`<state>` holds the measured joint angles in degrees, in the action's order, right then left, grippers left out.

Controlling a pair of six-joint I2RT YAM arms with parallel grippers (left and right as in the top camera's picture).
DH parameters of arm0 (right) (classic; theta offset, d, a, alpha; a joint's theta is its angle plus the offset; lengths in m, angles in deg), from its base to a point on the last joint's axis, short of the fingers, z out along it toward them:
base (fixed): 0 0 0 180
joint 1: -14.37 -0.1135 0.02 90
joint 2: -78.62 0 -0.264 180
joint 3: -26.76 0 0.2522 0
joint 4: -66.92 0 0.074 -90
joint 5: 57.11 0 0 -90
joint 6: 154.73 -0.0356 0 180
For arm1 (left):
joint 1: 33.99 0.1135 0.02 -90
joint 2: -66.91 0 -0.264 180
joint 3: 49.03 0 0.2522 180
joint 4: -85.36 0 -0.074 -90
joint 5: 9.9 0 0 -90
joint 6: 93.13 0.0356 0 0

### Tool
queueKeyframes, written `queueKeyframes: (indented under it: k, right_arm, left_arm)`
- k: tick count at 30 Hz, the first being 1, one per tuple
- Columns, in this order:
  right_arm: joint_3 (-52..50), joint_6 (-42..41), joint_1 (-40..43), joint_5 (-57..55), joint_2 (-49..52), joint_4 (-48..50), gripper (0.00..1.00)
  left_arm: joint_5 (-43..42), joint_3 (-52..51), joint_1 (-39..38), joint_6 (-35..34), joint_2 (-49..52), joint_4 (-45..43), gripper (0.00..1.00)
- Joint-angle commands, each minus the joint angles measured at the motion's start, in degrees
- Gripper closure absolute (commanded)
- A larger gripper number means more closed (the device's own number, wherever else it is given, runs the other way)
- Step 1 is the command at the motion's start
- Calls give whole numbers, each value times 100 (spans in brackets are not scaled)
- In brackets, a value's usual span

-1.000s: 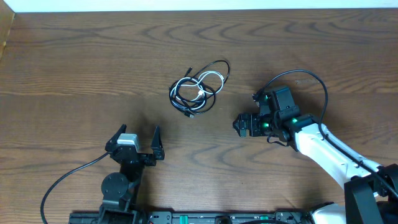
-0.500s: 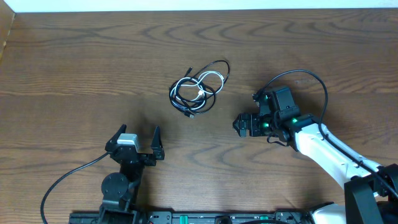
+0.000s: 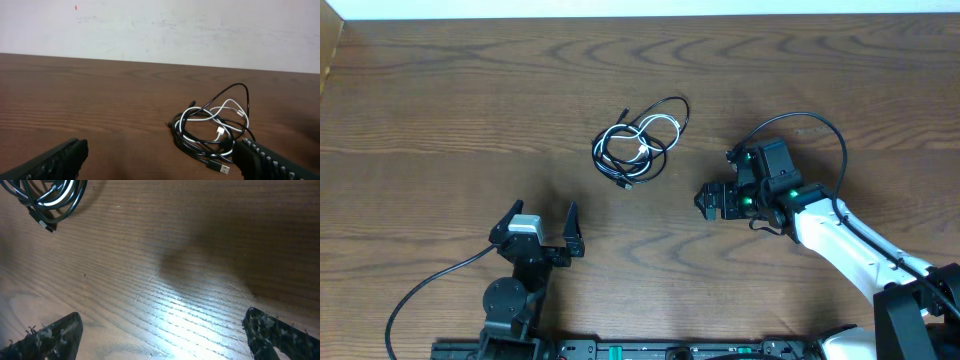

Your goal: Untangle cables

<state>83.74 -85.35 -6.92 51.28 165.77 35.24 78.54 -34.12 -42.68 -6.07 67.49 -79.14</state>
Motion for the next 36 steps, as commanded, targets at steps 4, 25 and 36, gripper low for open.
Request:
queueKeyframes:
  k: [4, 25, 36]
  right_arm:
    - [-35, -37, -55, -28, 20, 20, 1]
    - [-35, -37, -55, 164, 20, -1062, 1]
    - [-35, -37, -55, 164, 20, -1062, 1]
  left_arm:
    - [76, -92, -13, 13, -35, 232, 2]
    - [76, -92, -13, 13, -35, 232, 2]
    - [76, -92, -13, 13, -35, 232, 2]
